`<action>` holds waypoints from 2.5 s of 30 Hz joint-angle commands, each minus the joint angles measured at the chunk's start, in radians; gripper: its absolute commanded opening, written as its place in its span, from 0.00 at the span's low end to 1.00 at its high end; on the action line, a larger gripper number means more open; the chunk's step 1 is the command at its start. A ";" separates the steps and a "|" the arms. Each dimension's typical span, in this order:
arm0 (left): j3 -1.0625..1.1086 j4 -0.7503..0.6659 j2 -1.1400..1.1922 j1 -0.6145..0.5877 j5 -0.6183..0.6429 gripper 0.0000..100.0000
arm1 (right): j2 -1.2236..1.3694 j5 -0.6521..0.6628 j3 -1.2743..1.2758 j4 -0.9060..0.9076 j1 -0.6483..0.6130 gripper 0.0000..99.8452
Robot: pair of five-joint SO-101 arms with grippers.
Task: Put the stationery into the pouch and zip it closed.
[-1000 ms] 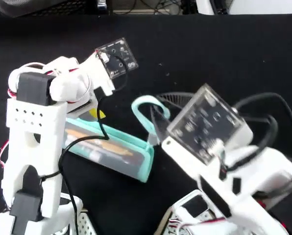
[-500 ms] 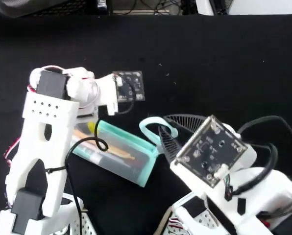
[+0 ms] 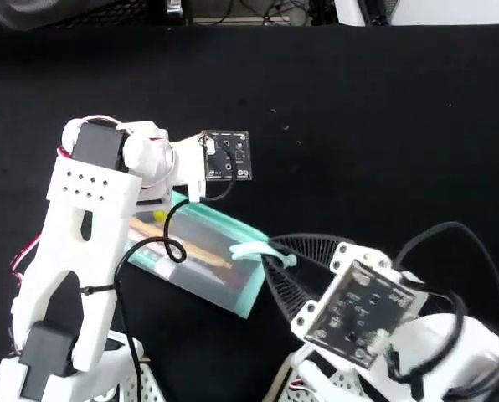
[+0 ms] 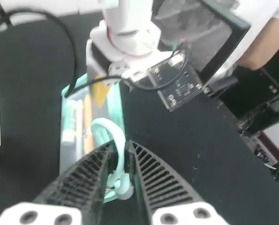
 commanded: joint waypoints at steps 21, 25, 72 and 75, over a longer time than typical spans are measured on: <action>0.363 -0.002 -0.508 -0.001 -0.233 0.27 | -0.058 -0.101 0.021 -0.002 -0.210 0.01; 0.435 -0.140 -0.585 0.025 -0.245 0.27 | -0.059 -0.106 0.021 0.000 -0.212 0.01; 0.816 -0.236 -0.822 0.125 -0.250 0.34 | -0.059 -0.098 0.027 0.000 -0.262 0.01; 0.895 -0.351 -0.838 0.125 -0.249 0.34 | -0.059 -0.098 0.027 0.000 -0.262 0.01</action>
